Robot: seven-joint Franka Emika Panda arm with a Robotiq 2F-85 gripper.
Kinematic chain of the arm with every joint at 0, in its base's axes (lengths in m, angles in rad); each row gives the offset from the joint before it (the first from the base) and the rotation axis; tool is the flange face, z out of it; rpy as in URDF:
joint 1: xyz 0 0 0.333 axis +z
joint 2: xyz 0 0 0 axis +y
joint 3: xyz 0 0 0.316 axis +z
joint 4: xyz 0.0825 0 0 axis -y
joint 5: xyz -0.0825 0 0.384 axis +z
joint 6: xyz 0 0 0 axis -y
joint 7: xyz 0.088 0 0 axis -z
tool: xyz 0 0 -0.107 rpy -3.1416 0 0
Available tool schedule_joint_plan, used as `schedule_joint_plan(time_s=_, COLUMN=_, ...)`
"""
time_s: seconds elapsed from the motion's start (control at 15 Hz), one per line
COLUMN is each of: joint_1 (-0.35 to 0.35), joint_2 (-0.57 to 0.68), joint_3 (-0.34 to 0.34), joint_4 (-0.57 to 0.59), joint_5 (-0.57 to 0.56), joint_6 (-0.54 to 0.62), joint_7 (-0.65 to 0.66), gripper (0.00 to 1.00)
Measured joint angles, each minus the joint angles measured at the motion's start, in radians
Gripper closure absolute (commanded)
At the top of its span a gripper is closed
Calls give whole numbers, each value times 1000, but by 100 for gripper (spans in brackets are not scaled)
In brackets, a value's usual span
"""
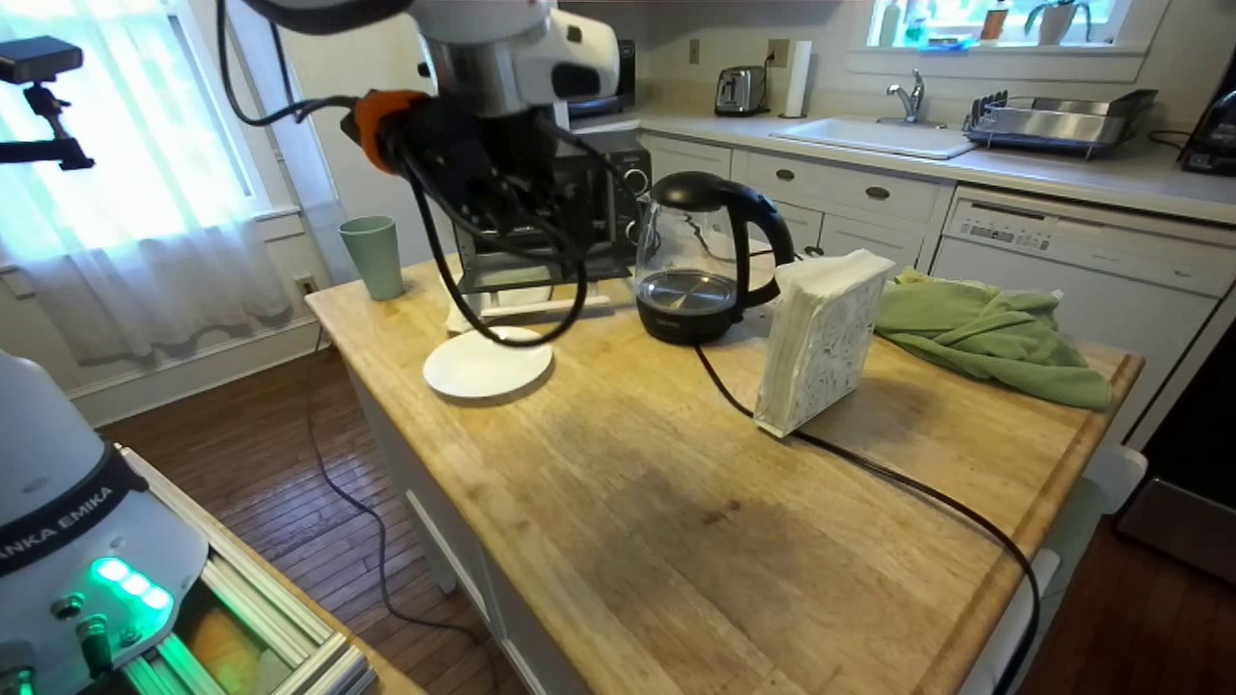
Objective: Remove the plate from the microwave and put it on the table
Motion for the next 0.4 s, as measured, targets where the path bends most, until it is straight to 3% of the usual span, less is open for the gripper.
schedule_joint_plan(time_s=0.2, joint_1=-19, joint_2=-168, joint_3=101, joint_4=-53, joint_5=-88, joint_6=1, joint_7=26, gripper=0)
schedule_joint_plan(time_s=0.4, joint_1=28, joint_2=-212, joint_3=63, joint_4=-66, joint_5=-112, joint_6=-1, joint_7=49, gripper=0)
